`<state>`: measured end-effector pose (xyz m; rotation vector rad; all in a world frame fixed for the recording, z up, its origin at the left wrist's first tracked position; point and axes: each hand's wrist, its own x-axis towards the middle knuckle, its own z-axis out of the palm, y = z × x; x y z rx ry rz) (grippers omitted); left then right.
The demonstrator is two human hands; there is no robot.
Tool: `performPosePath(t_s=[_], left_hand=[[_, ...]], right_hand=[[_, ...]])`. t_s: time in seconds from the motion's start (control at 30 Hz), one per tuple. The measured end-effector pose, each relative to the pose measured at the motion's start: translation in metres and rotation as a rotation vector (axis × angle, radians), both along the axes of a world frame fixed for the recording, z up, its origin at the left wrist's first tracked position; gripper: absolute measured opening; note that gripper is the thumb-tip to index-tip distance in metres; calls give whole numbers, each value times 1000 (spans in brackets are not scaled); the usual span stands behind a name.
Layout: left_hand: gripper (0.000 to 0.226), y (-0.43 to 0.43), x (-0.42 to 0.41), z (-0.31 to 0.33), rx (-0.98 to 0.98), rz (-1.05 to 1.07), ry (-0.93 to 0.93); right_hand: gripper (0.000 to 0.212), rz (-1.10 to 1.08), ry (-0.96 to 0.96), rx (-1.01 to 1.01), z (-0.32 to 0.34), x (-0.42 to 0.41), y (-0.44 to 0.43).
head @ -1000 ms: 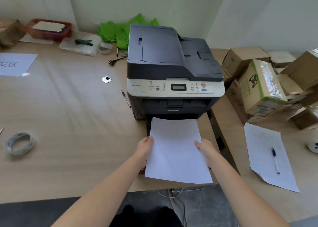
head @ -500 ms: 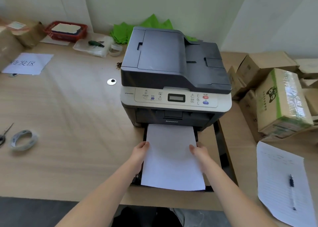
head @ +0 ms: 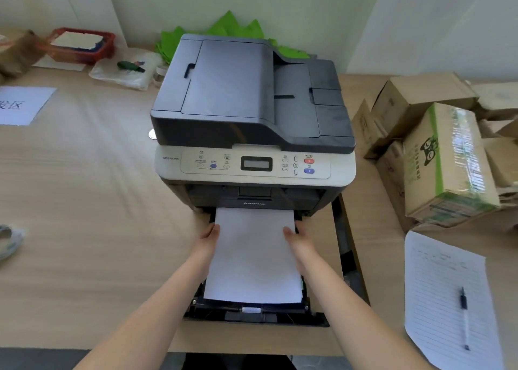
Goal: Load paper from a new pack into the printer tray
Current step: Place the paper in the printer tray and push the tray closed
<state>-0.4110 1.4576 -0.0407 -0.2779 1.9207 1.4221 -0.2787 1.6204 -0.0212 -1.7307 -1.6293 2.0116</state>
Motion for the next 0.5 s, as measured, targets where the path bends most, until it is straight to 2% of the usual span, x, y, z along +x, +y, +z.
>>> performPosePath(t_s=[0.13,0.33,0.4,0.5], left_hand=[[39,8,-4,1,-15,11,65],[39,16,-5,-9,-57,34,102],[38,18,4,-8,-161,-24,243],[29,15,17,-10,-258,-93,509]], right_hand=[[43,-62,40,3,-11,-5,-2],[38,-86,-16,96,-20,-14,1],[34,-65,-71,195,-23,-17,-3],[41,-12,-146,272,-28,-18,-8]])
